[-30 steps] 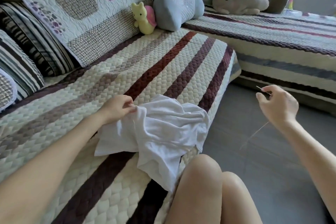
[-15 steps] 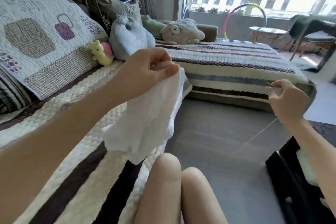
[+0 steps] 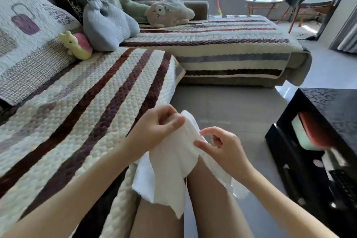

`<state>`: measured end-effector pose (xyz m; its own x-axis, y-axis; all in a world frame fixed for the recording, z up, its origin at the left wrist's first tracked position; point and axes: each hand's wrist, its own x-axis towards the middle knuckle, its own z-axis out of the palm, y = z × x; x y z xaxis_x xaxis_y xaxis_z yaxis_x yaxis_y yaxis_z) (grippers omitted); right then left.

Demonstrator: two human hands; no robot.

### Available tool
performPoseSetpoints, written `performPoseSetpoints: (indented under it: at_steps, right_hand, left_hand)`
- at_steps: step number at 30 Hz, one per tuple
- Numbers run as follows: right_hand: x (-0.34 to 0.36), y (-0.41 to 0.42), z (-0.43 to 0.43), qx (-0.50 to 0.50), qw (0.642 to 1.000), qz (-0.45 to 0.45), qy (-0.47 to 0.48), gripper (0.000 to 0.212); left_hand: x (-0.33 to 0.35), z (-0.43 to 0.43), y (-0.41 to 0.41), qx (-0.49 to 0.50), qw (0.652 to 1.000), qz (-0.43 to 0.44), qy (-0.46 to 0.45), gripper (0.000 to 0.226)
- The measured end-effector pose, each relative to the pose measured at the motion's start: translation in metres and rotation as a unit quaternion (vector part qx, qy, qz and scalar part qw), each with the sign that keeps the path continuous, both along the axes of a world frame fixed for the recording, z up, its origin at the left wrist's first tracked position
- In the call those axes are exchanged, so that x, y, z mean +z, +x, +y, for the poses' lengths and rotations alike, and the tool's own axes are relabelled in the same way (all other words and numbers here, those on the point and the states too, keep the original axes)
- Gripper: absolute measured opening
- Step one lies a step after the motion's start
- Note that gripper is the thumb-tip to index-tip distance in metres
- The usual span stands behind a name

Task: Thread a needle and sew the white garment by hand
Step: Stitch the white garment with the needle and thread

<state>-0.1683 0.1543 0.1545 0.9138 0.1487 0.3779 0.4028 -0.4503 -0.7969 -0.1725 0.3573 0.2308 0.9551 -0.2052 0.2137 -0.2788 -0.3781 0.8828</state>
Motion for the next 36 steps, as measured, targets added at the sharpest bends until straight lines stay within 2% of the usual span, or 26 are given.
performPoseSetpoints:
  at_steps: [2,5,8,12,14,16,19,21,23,26,30,32,33,34,36]
  right_hand:
    - [-0.008,0.002,0.005,-0.007,1.000,0.015,-0.019,0.012]
    - [-0.010,0.003,-0.002,0.037,0.997,0.049,-0.044,0.017]
    - [0.014,0.000,-0.025,0.133,0.973,0.188,0.018,0.026]
    - [0.064,-0.020,-0.056,0.183,0.931,0.298,0.103,0.024]
    - [0.083,-0.028,-0.069,0.237,0.913,0.325,0.070,0.025]
    - [0.083,-0.025,-0.075,0.242,0.909,0.339,-0.002,0.027]
    - [0.046,-0.010,-0.074,0.130,0.944,0.274,-0.133,0.029]
    - [0.019,-0.009,-0.068,0.052,0.967,0.179,-0.176,0.012]
    - [0.004,-0.017,-0.057,0.017,0.978,0.131,-0.160,0.003]
    - [-0.008,-0.026,-0.043,-0.005,0.985,0.109,-0.135,0.015]
    - [-0.017,-0.019,-0.035,-0.041,0.982,0.082,-0.164,0.010]
    - [-0.015,-0.013,-0.038,-0.035,0.979,0.104,-0.173,0.013]
    - [-0.011,-0.011,-0.042,-0.009,0.979,0.136,-0.151,0.014]
    - [-0.004,-0.011,-0.046,0.037,0.976,0.192,-0.096,0.017]
    - [0.010,-0.010,-0.055,0.125,0.934,0.332,0.035,0.025]
  left_hand:
    - [-0.008,0.007,0.002,-0.016,0.999,0.029,0.001,0.024]
    - [-0.015,0.024,0.005,-0.039,0.994,0.104,0.001,0.026]
    - [-0.017,0.045,0.006,-0.075,0.982,0.169,0.044,0.030]
    - [-0.007,0.051,0.001,-0.134,0.975,0.150,0.090,0.018]
    - [0.001,0.048,-0.005,-0.168,0.973,0.148,0.063,0.014]
    - [0.003,0.043,-0.007,-0.171,0.973,0.154,0.020,0.010]
    - [-0.014,0.036,-0.004,-0.121,0.978,0.170,-0.025,0.012]
    - [-0.031,0.031,-0.004,-0.087,0.982,0.168,-0.004,0.012]
    - [-0.044,0.026,-0.005,-0.071,0.981,0.180,-0.005,0.007]
    - [-0.052,0.019,-0.008,-0.059,0.980,0.186,-0.047,0.001]
    - [-0.057,0.014,-0.010,-0.031,0.977,0.195,-0.087,0.012]
    - [-0.058,0.012,-0.009,-0.014,0.982,0.180,-0.050,0.018]
    - [-0.061,0.012,-0.007,0.004,0.988,0.154,-0.004,0.020]
    - [-0.063,0.012,-0.006,0.026,0.992,0.113,0.054,0.022]
    - [-0.065,0.012,-0.004,0.047,0.986,0.012,0.160,0.023]
